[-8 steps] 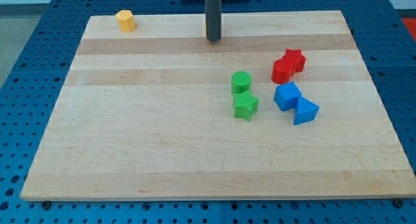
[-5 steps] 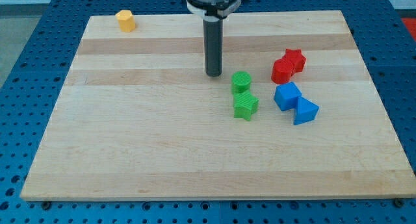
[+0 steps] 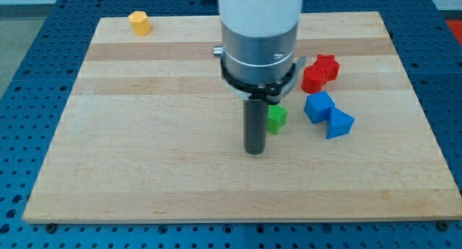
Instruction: Push the green star along with green circle towards top center
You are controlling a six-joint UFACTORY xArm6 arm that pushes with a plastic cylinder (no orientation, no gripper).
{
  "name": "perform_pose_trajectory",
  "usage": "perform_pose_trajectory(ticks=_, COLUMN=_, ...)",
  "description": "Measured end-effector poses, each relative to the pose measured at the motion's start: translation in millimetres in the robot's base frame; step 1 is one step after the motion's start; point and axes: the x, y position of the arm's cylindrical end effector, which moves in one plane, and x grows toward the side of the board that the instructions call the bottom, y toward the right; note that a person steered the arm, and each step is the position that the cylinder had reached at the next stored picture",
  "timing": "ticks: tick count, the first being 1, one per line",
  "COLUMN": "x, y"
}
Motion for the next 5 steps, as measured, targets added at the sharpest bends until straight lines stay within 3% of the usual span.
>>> perform_pose_trajectory(ticks=5, x=-62, y=64)
